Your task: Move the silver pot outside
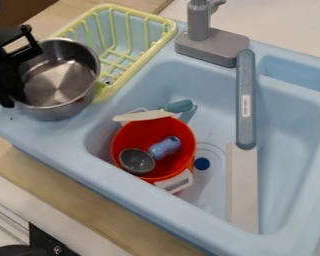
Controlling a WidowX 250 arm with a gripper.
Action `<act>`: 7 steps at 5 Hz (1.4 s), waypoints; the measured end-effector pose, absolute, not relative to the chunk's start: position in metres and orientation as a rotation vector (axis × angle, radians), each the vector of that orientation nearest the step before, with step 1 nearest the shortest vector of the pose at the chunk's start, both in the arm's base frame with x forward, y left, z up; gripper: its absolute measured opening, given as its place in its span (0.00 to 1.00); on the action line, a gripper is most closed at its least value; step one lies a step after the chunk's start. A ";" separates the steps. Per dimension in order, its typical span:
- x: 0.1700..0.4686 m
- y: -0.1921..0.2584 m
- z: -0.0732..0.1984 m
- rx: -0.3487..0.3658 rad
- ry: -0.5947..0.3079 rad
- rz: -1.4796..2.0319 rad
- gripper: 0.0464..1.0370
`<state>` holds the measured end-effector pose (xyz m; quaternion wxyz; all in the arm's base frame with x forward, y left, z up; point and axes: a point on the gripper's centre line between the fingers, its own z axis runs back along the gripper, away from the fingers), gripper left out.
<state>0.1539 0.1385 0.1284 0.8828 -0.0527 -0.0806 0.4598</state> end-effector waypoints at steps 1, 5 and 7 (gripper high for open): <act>0.151 0.141 0.127 -0.087 -0.158 0.976 0.17; 0.152 0.132 0.160 -0.045 -0.209 0.956 0.96; 0.170 0.118 0.166 -0.014 -0.239 0.927 0.96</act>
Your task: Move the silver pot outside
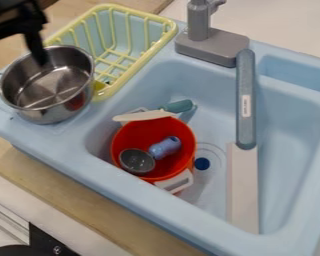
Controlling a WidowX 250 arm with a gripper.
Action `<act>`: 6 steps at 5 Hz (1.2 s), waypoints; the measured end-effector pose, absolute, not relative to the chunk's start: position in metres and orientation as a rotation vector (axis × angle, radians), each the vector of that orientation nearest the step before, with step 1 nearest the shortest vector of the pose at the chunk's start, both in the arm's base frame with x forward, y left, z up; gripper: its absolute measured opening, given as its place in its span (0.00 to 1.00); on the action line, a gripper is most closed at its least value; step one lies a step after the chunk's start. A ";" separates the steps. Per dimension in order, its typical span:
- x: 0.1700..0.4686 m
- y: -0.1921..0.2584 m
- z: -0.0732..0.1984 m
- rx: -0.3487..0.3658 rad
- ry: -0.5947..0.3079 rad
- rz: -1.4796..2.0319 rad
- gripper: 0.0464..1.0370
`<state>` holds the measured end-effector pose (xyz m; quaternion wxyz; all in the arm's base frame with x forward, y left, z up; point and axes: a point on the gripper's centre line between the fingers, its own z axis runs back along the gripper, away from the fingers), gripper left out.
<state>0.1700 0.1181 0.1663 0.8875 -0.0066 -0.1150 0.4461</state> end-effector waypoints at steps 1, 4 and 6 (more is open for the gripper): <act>0.190 0.100 0.164 -0.081 -0.258 0.869 0.96; 0.203 0.027 0.164 -0.052 -0.347 0.607 0.96; 0.210 -0.009 0.137 -0.026 -0.378 0.408 0.96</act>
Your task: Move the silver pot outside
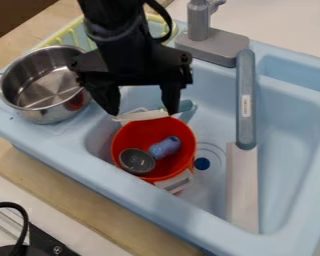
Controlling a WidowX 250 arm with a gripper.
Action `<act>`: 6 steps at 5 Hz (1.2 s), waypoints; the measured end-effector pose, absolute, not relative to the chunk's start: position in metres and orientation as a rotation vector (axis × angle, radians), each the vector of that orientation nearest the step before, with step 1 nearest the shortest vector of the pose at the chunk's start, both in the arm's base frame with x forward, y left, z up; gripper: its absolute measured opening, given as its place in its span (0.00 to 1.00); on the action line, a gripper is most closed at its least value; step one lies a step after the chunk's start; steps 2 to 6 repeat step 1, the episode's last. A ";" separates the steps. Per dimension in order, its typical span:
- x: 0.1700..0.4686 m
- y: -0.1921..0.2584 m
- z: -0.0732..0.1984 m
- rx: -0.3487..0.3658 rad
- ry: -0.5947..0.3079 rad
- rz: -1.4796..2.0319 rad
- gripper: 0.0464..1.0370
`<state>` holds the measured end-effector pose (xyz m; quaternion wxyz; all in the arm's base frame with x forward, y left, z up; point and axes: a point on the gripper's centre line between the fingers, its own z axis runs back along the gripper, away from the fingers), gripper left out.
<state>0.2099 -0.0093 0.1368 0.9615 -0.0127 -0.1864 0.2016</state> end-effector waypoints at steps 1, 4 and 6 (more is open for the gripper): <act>0.213 -0.019 0.139 -0.003 -0.413 0.314 0.96; 0.213 -0.019 0.139 -0.003 -0.413 0.314 0.96; 0.213 -0.019 0.139 -0.003 -0.413 0.314 0.96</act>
